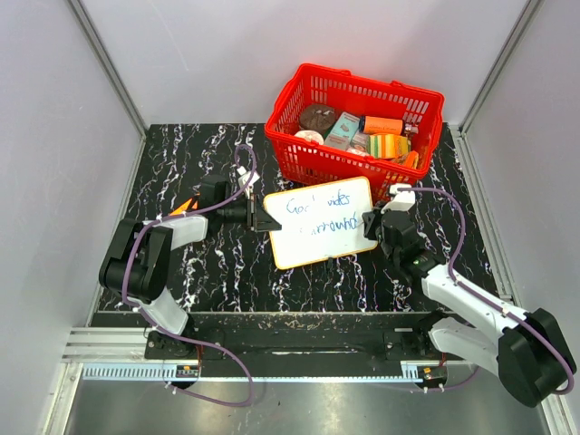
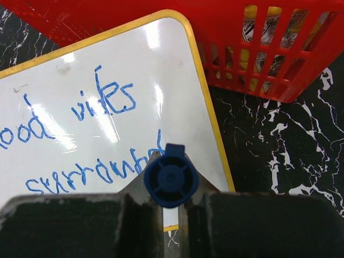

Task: Write a sentence on the whiteboard
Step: Write on the whiteboard at the whiteboard stand.

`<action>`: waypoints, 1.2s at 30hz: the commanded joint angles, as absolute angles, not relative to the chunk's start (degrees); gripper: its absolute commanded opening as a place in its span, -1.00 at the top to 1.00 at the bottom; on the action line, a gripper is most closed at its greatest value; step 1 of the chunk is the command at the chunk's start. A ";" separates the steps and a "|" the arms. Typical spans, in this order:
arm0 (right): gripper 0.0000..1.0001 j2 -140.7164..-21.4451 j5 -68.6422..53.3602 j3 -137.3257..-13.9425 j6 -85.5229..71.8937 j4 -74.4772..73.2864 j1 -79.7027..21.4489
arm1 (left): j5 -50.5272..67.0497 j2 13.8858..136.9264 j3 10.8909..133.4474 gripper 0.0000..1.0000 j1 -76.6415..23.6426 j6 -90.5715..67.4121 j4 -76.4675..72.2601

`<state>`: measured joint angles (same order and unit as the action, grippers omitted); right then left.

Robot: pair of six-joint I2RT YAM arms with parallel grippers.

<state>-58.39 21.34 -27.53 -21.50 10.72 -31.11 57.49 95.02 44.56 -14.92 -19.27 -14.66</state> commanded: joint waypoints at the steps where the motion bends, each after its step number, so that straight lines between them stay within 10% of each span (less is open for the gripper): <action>1: 1.00 -57.75 21.09 -26.81 -21.97 9.14 -30.85 | 48.43 97.38 44.03 1.00 -16.44 -12.30 -11.95; 36: 1.00 -45.88 22.85 -30.50 -21.97 3.52 -30.85 | 48.08 96.86 43.94 0.78 -16.44 -12.30 -11.95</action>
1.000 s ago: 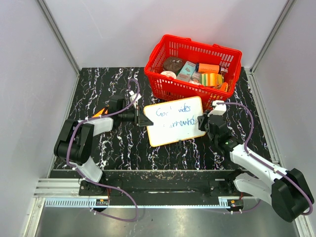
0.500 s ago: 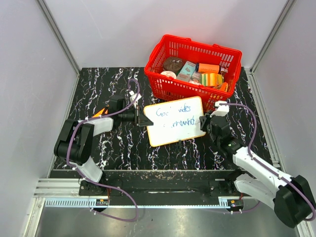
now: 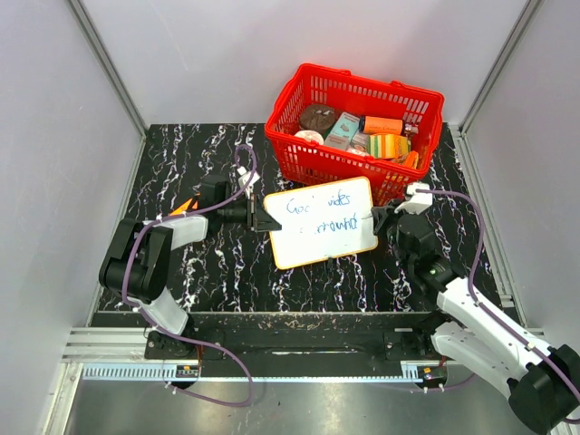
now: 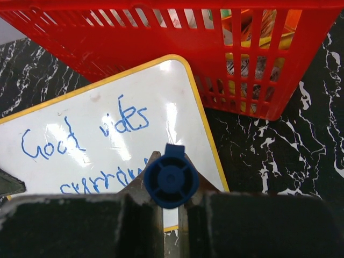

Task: Write a sentence on the whiteboard
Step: Write on the whiteboard at the whiteboard stand, then put down the whiteboard stand at the center of the board.

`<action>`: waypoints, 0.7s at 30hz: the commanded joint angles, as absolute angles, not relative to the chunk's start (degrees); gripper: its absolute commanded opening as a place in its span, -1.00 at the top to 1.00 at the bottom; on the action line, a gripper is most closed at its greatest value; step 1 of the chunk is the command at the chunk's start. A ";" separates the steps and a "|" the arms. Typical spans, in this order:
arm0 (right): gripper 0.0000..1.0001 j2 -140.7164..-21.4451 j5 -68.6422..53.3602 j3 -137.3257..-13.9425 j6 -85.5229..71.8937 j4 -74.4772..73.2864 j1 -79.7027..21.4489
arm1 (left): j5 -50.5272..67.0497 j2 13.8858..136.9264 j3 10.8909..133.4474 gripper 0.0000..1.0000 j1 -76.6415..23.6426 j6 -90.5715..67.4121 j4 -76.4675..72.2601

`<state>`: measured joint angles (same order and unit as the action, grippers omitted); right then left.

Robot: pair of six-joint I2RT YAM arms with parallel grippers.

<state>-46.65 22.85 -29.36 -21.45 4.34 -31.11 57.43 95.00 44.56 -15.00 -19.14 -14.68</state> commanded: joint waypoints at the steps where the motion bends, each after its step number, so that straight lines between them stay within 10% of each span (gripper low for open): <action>1: 1.00 -45.79 22.68 -30.32 -22.15 3.43 -30.85 | 47.99 96.77 43.95 0.72 -16.44 -12.30 -11.95; 21: 1.00 -42.02 19.43 -30.94 -23.12 -1.93 -30.85 | 45.88 92.21 41.75 -0.39 -16.61 -14.59 -15.73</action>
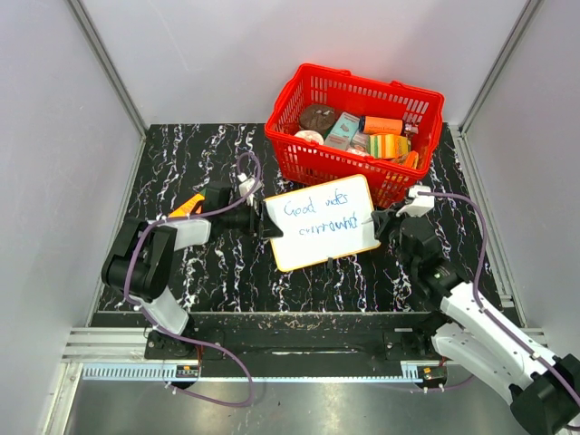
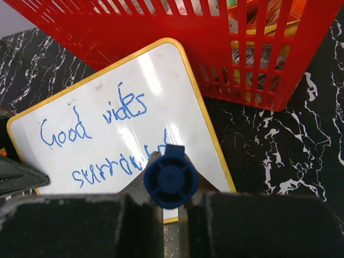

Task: Write a sentence on the whiteboard
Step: Put down the whiteboard stand at the center of the board, then put down the whiteboard marker without the cap at the center of the board.

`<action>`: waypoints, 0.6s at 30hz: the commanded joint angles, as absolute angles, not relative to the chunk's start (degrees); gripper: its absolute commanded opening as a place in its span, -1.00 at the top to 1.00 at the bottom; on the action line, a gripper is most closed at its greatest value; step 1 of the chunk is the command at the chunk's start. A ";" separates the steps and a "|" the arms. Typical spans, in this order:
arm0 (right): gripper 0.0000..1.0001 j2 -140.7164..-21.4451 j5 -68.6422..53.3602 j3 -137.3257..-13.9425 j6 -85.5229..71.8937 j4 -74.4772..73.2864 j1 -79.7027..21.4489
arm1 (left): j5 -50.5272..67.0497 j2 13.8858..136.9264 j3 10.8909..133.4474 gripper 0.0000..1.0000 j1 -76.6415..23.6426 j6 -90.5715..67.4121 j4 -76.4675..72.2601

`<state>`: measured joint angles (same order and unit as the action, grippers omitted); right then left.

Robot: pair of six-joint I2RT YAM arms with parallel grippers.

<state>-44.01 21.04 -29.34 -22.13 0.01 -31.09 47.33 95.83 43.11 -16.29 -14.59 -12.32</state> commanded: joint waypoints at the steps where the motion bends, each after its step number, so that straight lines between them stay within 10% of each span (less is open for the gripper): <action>1: 1.00 -41.92 19.16 -30.76 -23.46 -2.28 -30.85 | 45.62 91.59 41.40 -0.42 -16.61 -15.02 -16.34; 18: 1.00 -36.13 12.92 -30.41 -28.38 -12.03 -30.76 | 30.88 73.05 36.39 -0.71 -16.61 -19.77 -14.25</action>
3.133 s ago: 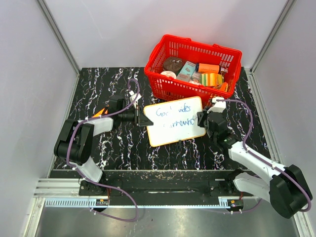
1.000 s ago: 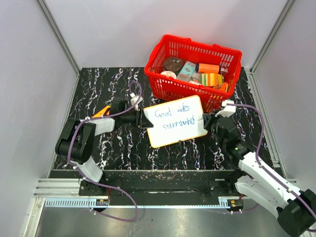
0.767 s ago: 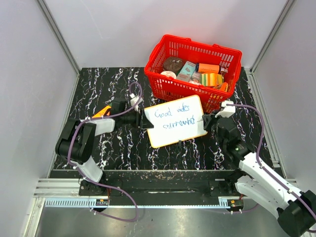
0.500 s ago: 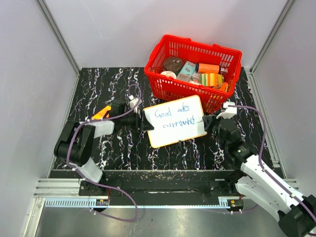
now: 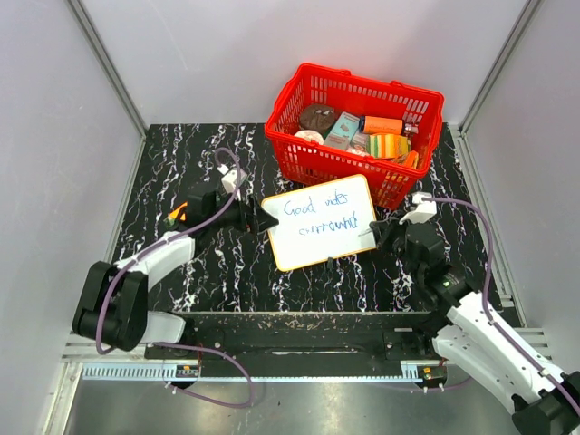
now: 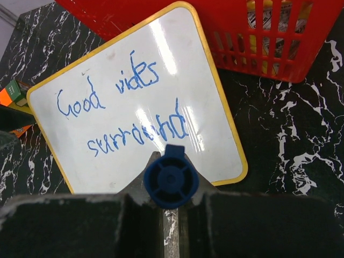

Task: Write a sentence on the whiteboard
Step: Put down the whiteboard marker without the cap at the center of the board.

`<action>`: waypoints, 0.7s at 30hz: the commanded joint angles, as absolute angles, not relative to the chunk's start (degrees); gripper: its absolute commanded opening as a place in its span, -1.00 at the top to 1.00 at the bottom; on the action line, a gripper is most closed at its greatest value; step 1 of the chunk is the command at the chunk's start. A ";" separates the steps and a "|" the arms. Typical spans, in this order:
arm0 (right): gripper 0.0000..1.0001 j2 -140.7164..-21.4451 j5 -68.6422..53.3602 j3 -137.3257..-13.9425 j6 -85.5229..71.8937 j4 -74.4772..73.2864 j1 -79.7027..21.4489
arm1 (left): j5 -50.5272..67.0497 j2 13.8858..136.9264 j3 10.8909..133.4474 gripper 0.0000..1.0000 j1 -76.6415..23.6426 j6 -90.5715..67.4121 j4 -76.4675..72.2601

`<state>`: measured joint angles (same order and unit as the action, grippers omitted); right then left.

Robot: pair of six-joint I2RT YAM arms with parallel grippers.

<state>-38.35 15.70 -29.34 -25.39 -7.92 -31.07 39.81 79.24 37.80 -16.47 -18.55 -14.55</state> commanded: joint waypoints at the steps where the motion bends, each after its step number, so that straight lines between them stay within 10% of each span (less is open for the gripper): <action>1: 1.00 -35.69 12.05 -30.41 -29.00 -13.00 -30.76 | 29.11 71.82 35.78 -0.73 -16.61 -19.86 -13.63; 16: 1.00 -27.60 -6.66 -20.14 -52.37 -24.88 -30.32 | 9.85 47.12 33.40 -0.92 -16.61 -21.88 -0.62; 21: 0.56 -21.72 -8.17 -14.42 -57.82 -25.13 -30.32 | 9.40 42.89 34.71 -0.98 -16.52 -23.20 1.04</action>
<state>-25.91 -4.12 -16.53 -50.19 -24.77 -30.68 12.05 45.28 33.26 -16.51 -21.61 -0.45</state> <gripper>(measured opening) 0.134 0.987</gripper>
